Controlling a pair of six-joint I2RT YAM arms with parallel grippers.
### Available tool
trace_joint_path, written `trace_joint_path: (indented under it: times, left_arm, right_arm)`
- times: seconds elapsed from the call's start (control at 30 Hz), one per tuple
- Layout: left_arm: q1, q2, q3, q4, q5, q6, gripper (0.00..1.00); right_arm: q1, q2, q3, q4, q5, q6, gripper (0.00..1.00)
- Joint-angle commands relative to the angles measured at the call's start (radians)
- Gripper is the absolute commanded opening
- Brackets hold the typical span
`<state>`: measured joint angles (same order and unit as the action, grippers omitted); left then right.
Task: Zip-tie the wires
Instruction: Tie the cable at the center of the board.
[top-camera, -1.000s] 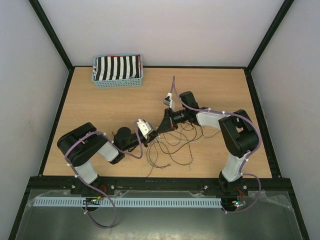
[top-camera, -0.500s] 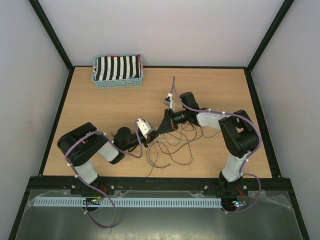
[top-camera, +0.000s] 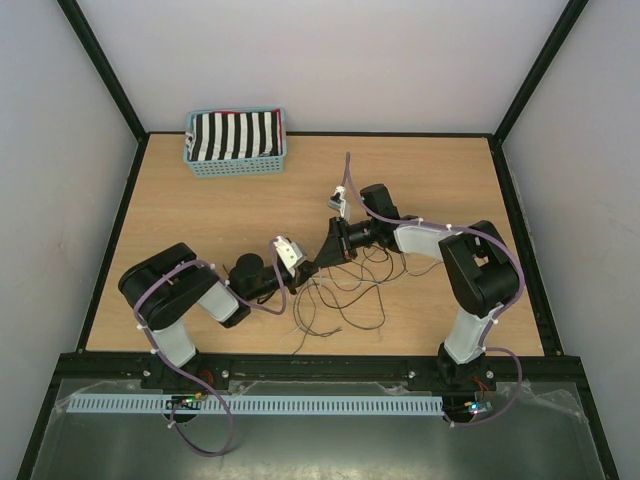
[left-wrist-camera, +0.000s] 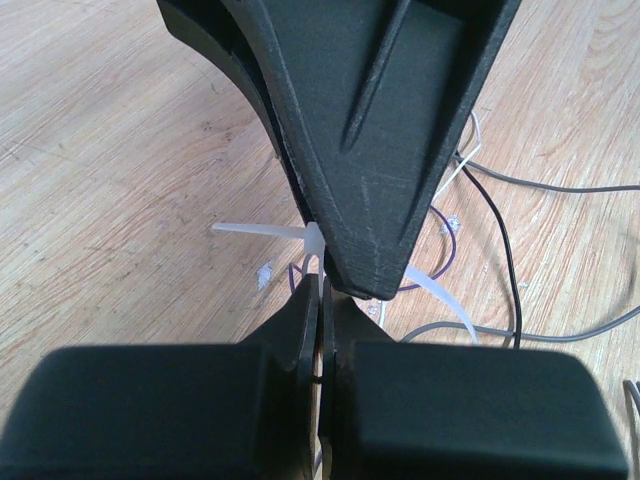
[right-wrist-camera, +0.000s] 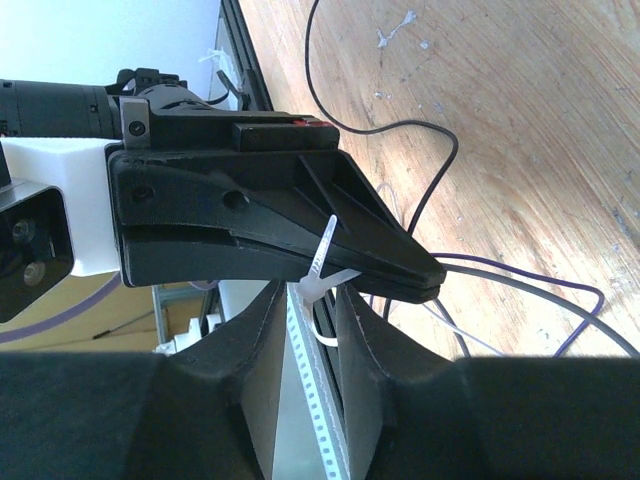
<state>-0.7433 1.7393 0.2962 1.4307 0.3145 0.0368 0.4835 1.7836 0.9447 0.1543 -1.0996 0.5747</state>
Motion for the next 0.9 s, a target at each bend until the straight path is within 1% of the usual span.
trace_joint_path:
  times: [0.0,0.13,0.37,0.7,0.87]
  left_arm:
    - [0.008,0.008,0.022,0.051,0.021,-0.02,0.0]
    - [0.011,0.003,0.022,0.05,0.023,-0.027,0.0]
    - [0.027,0.002,0.022,0.05,0.03,-0.047,0.0]
    - [0.051,0.003,0.017,0.051,0.051,-0.076,0.0]
    - [0.054,0.002,0.016,0.05,0.068,-0.081,0.0]
  right_arm:
    - [-0.004,-0.035,0.0,-0.013,-0.007,-0.044,0.37]
    - [-0.004,-0.032,0.006,-0.041,0.004,-0.067,0.4]
    - [-0.005,-0.066,0.003,-0.09,0.024,-0.138,0.48]
    - [-0.016,-0.093,0.021,-0.137,0.083,-0.159,0.53]
    - [-0.026,-0.124,0.06,-0.141,0.139,-0.152,0.52]
